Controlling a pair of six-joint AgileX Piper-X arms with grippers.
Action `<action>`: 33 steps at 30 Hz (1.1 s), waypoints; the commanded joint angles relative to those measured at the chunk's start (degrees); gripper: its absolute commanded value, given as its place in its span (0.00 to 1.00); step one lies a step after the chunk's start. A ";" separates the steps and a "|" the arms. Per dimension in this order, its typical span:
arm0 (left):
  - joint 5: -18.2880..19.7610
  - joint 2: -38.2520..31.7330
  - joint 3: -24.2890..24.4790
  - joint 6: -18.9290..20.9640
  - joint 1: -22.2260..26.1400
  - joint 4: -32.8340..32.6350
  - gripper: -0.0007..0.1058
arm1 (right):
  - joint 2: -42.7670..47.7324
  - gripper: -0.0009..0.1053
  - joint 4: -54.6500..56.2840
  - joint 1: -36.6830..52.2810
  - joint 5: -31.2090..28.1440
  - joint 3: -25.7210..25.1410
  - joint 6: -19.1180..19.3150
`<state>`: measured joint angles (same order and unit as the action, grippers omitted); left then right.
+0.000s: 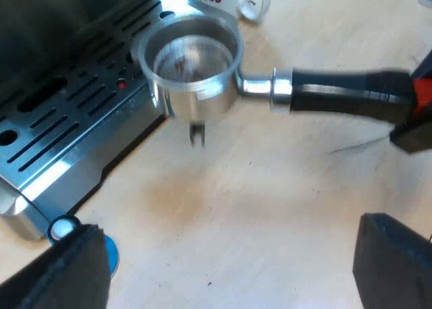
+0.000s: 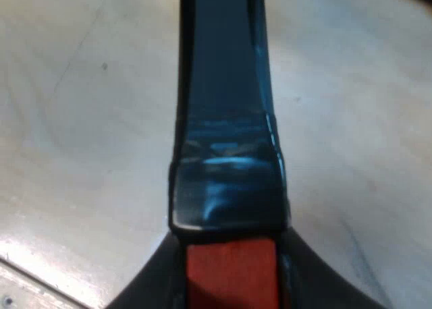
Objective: Grind coffee beans and then tamp
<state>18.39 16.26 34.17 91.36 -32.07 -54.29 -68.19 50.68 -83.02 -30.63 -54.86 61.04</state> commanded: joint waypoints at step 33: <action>-0.83 -0.35 0.10 -0.34 -0.24 0.13 0.75 | -4.01 0.01 -23.96 8.20 4.86 11.78 11.13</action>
<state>18.39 16.26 34.17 91.36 -32.07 -54.31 -72.71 28.82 -74.97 -23.80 -42.87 71.55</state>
